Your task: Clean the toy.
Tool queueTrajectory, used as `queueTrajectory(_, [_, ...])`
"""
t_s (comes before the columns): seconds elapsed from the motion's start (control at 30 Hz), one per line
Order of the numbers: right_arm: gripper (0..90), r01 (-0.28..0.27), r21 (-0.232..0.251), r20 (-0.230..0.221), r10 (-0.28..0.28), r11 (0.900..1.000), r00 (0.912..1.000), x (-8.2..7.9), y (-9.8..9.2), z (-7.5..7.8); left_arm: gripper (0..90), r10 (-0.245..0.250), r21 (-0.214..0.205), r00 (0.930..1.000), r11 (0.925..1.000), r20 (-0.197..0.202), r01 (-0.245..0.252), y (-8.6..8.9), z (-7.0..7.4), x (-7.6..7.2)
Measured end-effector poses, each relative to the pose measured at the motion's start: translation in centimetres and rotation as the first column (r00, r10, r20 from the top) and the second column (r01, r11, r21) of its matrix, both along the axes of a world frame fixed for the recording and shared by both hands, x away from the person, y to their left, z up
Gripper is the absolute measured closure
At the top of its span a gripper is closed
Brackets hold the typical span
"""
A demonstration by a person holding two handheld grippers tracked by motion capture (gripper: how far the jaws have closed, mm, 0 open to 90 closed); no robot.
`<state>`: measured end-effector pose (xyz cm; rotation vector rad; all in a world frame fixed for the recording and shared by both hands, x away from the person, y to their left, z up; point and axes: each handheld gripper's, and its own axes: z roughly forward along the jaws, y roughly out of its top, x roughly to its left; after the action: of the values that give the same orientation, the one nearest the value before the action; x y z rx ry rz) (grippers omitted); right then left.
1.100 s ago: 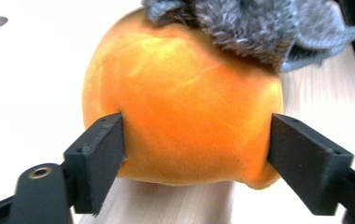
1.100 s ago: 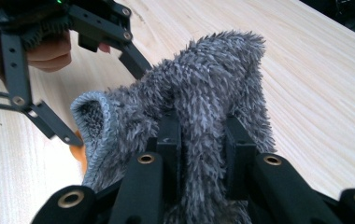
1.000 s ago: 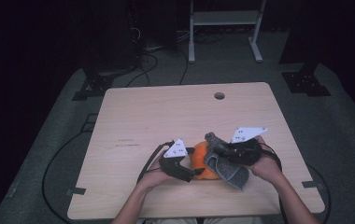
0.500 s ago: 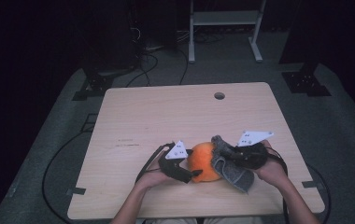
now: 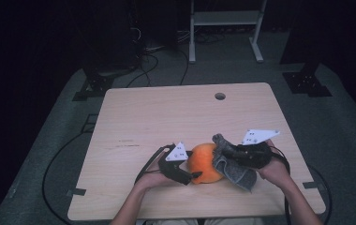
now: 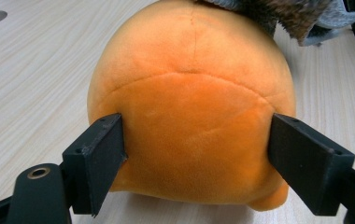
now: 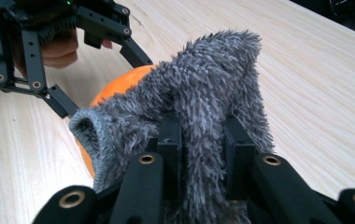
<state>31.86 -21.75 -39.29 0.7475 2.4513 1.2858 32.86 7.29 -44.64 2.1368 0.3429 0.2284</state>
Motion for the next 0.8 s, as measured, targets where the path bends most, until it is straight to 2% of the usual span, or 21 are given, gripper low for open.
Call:
queueTrajectory(0.17, [72.4,0.060,-0.033,-0.027,-0.061,0.9976,0.9978,0.4,-1.3,-1.5,19.3,0.006,-0.010,1.0000,0.9999,-0.005,-0.006,0.1,-0.2,0.0])
queueTrajectory(0.23, [72.4,0.111,-0.076,-0.016,-0.113,0.9908,0.9935,0.6,-2.2,-1.8,19.3,0.006,-0.008,1.0000,1.0000,-0.005,-0.006,0.1,-0.2,0.0])
queueTrajectory(0.37, [72.4,0.180,-0.093,-0.003,-0.181,0.9792,0.9834,0.7,-3.9,-1.8,19.2,0.004,0.004,1.0000,1.0000,-0.002,-0.004,0.1,-0.1,0.0])
queueTrajectory(0.43, [72.2,0.193,-0.108,0.008,-0.193,0.9753,0.9812,0.8,-4.3,-1.7,19.2,0.004,0.007,1.0000,1.0000,0.003,-0.004,0.0,0.0,-0.1])
queueTrajectory(0.53, [71.8,0.156,-0.091,-0.014,-0.158,0.9836,0.9874,0.8,-4.1,-1.5,19.1,0.005,0.011,0.9999,0.9999,0.009,-0.005,-0.2,0.1,-0.2])
queueTrajectory(0.63, [70.5,0.067,-0.020,-0.055,-0.068,0.9976,0.9962,0.6,-3.2,-1.2,18.9,0.001,0.013,0.9999,0.9999,0.016,-0.001,-0.3,0.1,-0.2])
queueTrajectory(0.73, [65.4,-0.024,0.022,-0.086,0.025,0.9995,0.9960,0.5,-2.0,-0.9,18.9,0.000,0.015,0.9998,0.9999,0.018,0.000,-0.3,0.1,-0.3])
queueTrajectory(0.8, [62.6,-0.061,0.030,-0.089,0.064,0.9977,0.9940,0.4,-1.1,-0.6,18.9,-0.003,0.018,0.9998,0.9998,0.020,0.002,-0.4,0.1,-0.3])
